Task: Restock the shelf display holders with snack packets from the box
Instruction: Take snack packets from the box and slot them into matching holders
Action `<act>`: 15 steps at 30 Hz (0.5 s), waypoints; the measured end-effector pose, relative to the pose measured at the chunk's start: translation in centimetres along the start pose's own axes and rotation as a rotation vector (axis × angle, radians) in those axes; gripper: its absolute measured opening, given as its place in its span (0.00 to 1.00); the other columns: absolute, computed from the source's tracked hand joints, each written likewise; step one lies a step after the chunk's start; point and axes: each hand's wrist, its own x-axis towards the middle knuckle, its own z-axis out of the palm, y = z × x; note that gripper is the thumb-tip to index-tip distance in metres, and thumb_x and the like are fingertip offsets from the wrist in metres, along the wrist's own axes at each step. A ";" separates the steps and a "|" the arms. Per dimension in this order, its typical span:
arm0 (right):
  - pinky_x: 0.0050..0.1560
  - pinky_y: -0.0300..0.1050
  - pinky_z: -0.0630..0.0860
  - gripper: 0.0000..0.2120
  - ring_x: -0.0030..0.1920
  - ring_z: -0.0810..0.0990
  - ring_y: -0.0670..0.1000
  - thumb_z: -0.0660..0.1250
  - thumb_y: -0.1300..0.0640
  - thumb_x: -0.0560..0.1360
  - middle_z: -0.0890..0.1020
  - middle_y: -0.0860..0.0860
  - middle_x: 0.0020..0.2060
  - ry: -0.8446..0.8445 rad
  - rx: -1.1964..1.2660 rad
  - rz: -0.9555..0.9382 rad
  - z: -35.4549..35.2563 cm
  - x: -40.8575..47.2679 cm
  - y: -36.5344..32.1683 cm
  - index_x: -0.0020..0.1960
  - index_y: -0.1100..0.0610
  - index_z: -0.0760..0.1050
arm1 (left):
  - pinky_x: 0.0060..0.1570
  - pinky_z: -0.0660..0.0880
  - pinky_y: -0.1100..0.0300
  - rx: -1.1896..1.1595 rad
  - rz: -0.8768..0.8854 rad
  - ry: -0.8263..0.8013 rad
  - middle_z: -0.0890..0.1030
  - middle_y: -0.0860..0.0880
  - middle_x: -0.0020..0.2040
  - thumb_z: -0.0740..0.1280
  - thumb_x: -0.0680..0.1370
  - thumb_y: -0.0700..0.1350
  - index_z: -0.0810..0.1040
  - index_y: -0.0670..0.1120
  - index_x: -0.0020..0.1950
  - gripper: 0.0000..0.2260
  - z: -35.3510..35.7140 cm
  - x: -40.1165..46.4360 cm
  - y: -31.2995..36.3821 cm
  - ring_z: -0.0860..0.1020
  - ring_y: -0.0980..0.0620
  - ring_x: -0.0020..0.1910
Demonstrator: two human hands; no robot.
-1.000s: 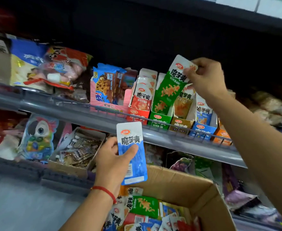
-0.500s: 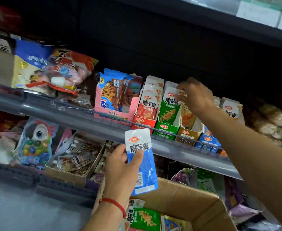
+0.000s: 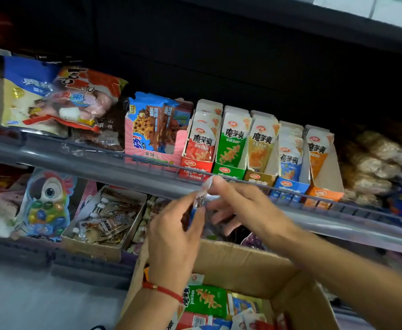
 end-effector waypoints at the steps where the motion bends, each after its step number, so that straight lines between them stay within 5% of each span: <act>1: 0.40 0.50 0.83 0.28 0.45 0.87 0.59 0.63 0.35 0.77 0.87 0.58 0.47 -0.028 0.117 0.056 0.2 -1.0 0.6 0.57 0.59 0.81 | 0.48 0.75 0.72 0.075 0.101 -0.058 0.83 0.58 0.51 0.75 0.76 0.44 0.83 0.52 0.63 0.16 0.2 -0.4 0.2 0.81 0.60 0.47; 6: 0.44 0.65 0.83 0.04 0.39 0.87 0.59 0.68 0.59 0.81 0.87 0.58 0.43 0.151 -0.060 0.013 -3.4 -3.0 3.2 0.54 0.59 0.80 | 0.65 0.66 0.72 0.150 0.264 -0.335 0.77 0.59 0.66 0.71 0.77 0.53 0.76 0.52 0.72 0.23 1.2 -2.3 0.8 0.73 0.61 0.64; 9: 0.40 0.59 0.84 0.02 0.38 0.86 0.50 0.70 0.58 0.80 0.86 0.53 0.40 0.316 -0.346 -0.119 -9.0 -3.4 2.6 0.50 0.56 0.80 | 0.66 0.55 0.79 0.147 0.226 -0.350 0.72 0.64 0.69 0.68 0.80 0.54 0.72 0.56 0.75 0.23 0.9 -2.7 1.0 0.67 0.66 0.69; 15: 0.47 0.51 0.81 0.05 0.47 0.84 0.52 0.69 0.56 0.79 0.84 0.51 0.45 0.780 -0.658 -0.287 -19.1 -1.0 -1.1 0.55 0.55 0.79 | 0.67 0.67 0.64 0.211 0.067 -0.361 0.70 0.63 0.68 0.66 0.81 0.51 0.64 0.62 0.77 0.25 0.2 -2.7 2.4 0.71 0.61 0.64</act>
